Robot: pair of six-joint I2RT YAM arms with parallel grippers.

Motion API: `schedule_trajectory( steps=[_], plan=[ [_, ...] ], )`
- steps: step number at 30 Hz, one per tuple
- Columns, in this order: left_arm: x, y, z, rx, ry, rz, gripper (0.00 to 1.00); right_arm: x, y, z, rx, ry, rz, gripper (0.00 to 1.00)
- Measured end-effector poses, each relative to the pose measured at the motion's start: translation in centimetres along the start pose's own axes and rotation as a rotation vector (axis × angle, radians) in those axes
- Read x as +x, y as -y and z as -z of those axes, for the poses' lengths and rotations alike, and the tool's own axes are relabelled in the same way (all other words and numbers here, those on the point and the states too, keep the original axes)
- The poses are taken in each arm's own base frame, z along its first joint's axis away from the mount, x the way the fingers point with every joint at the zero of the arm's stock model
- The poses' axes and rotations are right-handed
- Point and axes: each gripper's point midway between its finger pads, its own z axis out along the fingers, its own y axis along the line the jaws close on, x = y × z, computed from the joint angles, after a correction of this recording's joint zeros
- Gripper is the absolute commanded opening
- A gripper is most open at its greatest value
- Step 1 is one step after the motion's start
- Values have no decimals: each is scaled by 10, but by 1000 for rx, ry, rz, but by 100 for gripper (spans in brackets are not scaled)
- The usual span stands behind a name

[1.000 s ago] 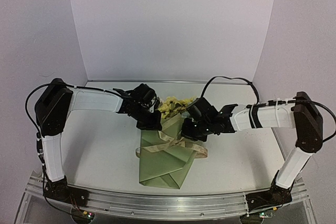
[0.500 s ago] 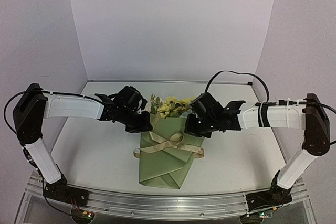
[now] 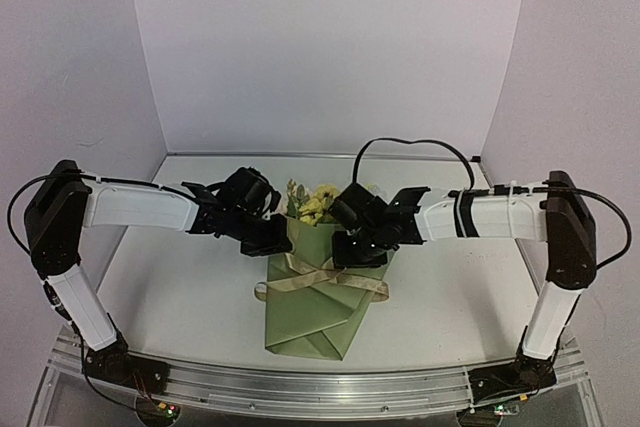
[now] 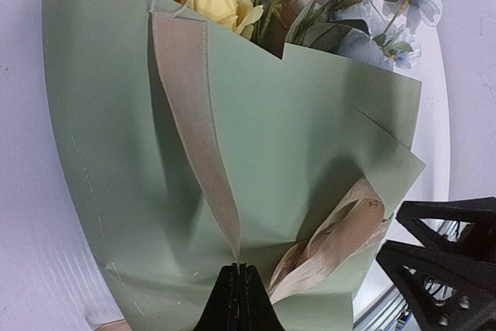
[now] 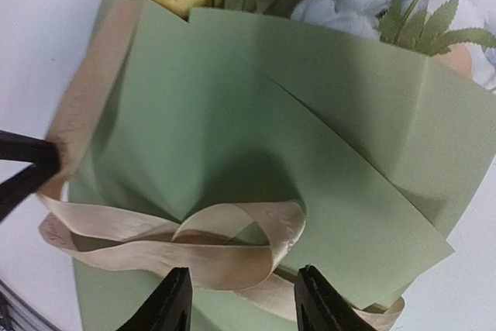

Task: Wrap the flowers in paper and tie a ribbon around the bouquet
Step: Cross the ribbon over the folded bouquet.

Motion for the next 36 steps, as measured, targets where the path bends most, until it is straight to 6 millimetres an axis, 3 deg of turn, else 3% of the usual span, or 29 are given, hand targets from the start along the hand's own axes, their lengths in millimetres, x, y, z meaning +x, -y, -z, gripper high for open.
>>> schedule_trajectory(
  steps=[6,9,12,13,14,17,20,28,31,34,36],
  plan=[
    [-1,-1,0,-4,4,-1,0,15,18,-12,88,-52,35,36],
    [-1,-1,0,-4,3,-1,0,9,16,-8,93,-35,32,25],
    [0,-1,0,-5,3,-4,0,0,13,-5,91,-8,21,5],
    [0,-1,0,-5,2,-5,0,-3,12,-4,91,0,18,4],
    [0,-1,0,-6,2,-5,0,-5,11,-3,92,8,20,5],
    [1,-3,0,-12,-4,-10,0,-11,10,0,93,25,15,25],
    [3,-4,0,-17,-9,-17,0,-14,8,1,88,31,24,38],
    [3,-4,0,-17,-10,-26,0,-5,8,-12,98,-7,41,40],
    [2,-3,1,-16,-9,-27,0,2,11,-25,120,-34,54,28],
    [2,-3,1,-17,-10,-27,0,7,15,-32,140,-48,67,3],
    [2,-3,1,-17,-10,-28,0,6,17,-31,151,-39,57,0]
  ],
)
